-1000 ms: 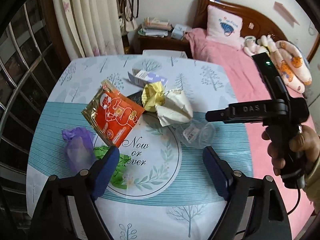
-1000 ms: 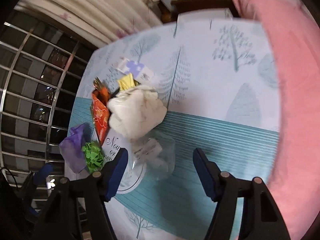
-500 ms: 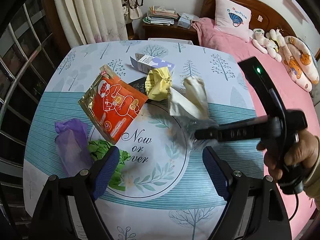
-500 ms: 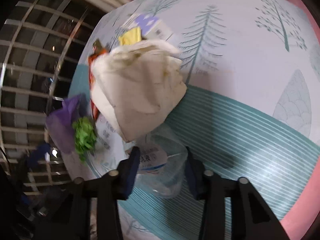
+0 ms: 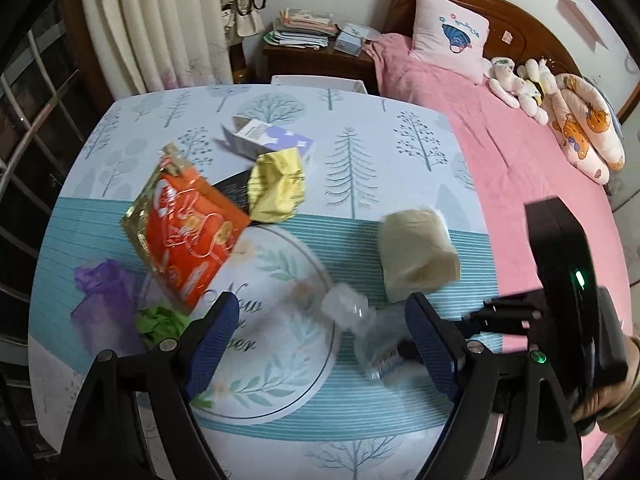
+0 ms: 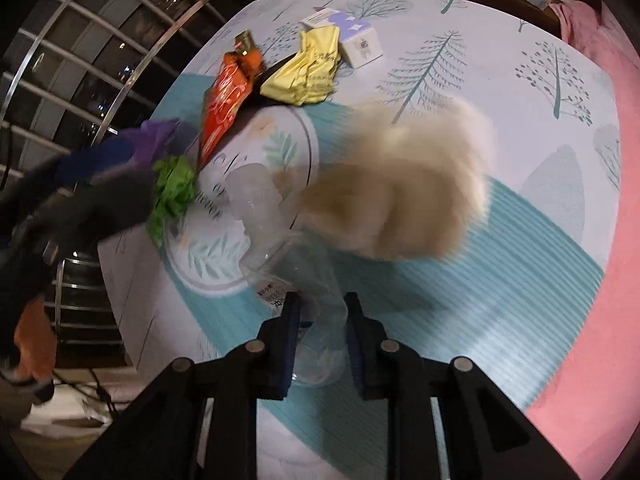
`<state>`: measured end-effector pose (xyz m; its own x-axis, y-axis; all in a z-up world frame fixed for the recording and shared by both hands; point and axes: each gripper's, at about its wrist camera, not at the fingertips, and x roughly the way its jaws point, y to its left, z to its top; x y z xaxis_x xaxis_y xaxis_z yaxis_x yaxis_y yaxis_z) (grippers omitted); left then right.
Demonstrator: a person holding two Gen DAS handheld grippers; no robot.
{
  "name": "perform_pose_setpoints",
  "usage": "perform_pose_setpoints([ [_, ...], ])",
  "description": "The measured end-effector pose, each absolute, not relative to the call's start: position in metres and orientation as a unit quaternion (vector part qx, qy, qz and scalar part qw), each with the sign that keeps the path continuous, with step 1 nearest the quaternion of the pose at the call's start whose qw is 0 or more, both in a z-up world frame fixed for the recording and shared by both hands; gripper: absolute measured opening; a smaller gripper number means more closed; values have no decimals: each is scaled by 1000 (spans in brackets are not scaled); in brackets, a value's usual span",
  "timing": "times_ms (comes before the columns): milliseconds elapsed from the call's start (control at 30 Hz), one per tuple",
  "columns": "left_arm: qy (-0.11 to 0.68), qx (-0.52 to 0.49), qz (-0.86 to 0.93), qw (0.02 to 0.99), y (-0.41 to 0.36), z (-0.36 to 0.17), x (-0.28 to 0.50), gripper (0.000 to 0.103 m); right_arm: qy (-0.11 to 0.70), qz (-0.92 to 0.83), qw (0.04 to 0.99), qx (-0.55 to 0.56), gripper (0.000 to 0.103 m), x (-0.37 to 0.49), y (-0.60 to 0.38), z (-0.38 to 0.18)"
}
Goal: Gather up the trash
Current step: 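Grasp the clear plastic bottle with the right tool while the left tool grasps the white paper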
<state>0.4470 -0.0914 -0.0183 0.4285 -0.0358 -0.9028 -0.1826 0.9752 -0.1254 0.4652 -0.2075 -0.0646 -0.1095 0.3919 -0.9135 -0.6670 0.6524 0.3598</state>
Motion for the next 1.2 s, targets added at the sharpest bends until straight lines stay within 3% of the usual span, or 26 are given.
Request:
perform_pose_setpoints([
  [633, 556, -73, -45, 826, -160, -37, 496, 84, 652, 297, 698, -29, 22, 444, -310, -74],
  [1200, 618, -121, -50, 775, -185, -111, 558, 84, 648, 283, 707, 5, 22, 444, -331, -76],
])
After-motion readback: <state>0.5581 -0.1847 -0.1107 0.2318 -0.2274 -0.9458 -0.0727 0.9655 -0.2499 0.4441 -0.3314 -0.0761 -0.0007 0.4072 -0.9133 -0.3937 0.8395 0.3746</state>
